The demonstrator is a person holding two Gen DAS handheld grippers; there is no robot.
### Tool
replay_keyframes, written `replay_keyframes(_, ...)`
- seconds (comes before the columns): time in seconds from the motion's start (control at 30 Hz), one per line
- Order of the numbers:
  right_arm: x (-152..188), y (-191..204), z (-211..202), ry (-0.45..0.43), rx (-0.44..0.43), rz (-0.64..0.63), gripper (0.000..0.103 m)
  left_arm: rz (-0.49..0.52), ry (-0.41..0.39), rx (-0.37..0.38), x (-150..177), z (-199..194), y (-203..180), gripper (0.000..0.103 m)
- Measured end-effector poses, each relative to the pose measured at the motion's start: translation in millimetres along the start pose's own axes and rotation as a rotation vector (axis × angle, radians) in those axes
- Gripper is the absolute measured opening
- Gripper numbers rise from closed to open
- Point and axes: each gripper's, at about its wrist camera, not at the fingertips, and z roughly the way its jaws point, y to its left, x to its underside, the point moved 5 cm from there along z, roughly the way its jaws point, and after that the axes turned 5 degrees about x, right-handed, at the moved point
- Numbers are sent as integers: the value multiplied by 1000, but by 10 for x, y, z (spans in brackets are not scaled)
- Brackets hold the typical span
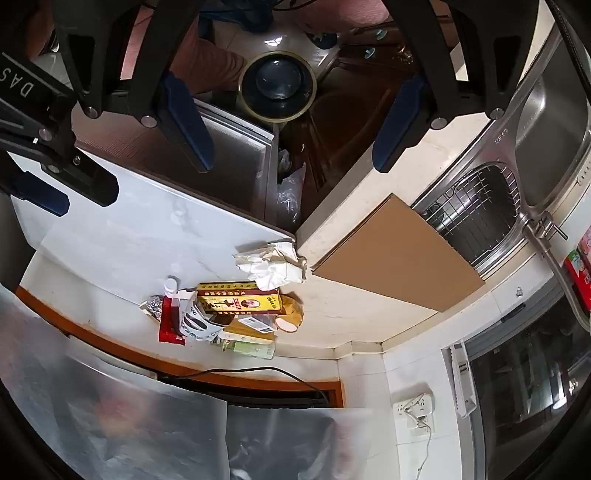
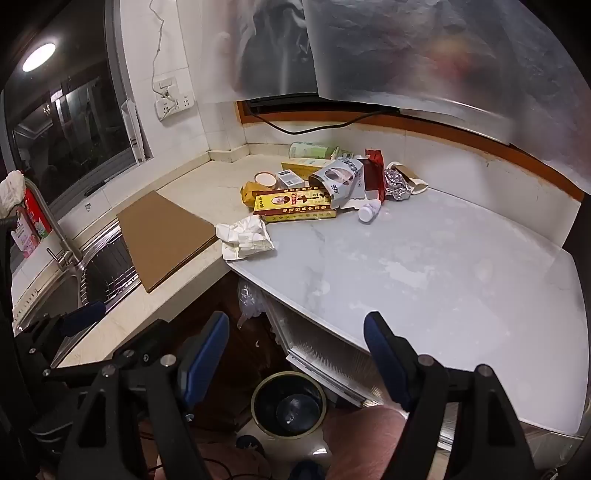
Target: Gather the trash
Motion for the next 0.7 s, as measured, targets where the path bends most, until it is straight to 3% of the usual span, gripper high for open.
replay_keyframes(0.7,5,-31,-30,-14,16,-6,76,-3,-15,1,-39,-52,23,86)
